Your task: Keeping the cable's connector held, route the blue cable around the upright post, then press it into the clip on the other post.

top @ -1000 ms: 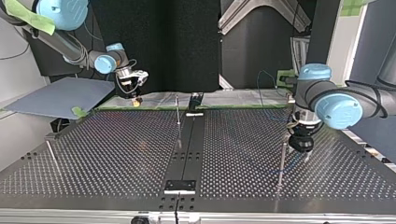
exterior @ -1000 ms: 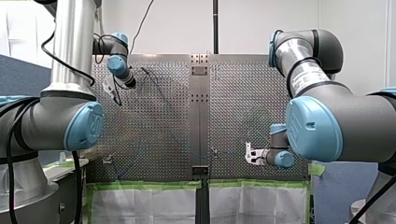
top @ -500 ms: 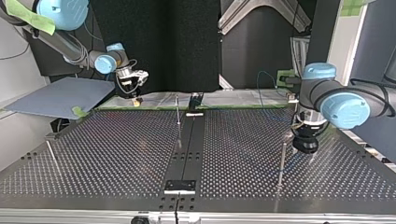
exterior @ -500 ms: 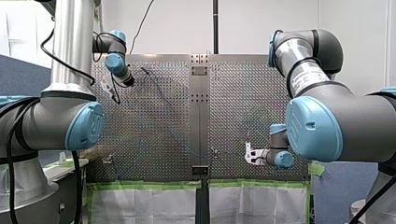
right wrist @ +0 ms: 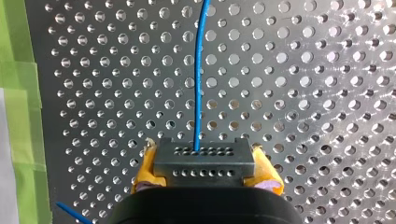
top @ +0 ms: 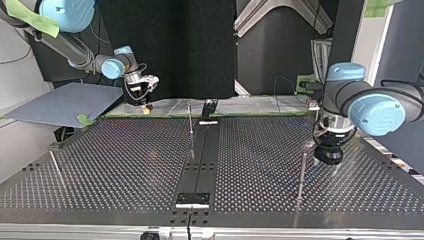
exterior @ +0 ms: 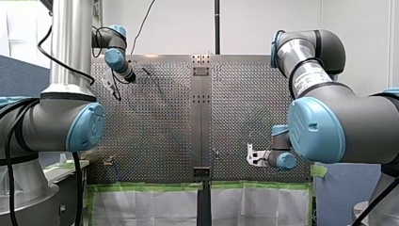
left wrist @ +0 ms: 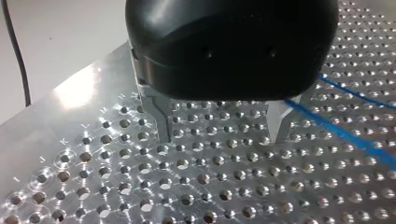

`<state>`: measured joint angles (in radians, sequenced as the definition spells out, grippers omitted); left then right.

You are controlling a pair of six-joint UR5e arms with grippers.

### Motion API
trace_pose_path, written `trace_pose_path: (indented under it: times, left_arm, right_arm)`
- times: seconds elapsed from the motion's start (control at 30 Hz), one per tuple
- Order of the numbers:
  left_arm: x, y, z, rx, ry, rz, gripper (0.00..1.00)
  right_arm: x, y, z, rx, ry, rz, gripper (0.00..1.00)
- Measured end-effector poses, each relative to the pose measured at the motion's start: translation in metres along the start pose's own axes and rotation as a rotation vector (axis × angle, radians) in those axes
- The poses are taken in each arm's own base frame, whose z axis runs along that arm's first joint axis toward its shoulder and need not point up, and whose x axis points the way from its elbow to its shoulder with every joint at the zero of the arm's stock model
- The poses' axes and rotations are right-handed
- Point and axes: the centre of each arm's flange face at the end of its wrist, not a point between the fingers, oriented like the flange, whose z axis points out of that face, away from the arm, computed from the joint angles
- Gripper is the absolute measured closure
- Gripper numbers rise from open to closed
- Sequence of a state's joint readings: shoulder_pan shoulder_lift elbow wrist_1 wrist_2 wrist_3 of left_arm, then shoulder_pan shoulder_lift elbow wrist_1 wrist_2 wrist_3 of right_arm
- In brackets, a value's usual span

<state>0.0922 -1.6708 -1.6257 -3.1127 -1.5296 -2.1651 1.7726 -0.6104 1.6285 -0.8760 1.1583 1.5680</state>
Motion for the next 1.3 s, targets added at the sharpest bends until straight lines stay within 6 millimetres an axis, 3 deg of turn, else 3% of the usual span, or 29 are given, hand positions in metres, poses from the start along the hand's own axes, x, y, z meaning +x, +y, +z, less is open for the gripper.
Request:
trace_pose_path:
  times: [0.4, 0.93, 1.3]
  left_arm:
    - [-0.013, -0.017, -0.030, -0.017, 0.011, 0.023, 0.00]
    - [-0.014, -0.033, -0.062, -0.056, 0.058, 0.100, 0.00]
    - [-0.037, -0.046, -0.101, -0.104, 0.025, 0.143, 0.00]
  right_arm:
    - [0.001, 0.000, 0.000, 0.000, 0.002, 0.002, 1.00]
    - [0.000, 0.000, 0.000, 0.000, 0.001, 0.000, 1.00]
    - [0.000, -0.001, 0.000, 0.001, 0.002, -0.002, 1.00]
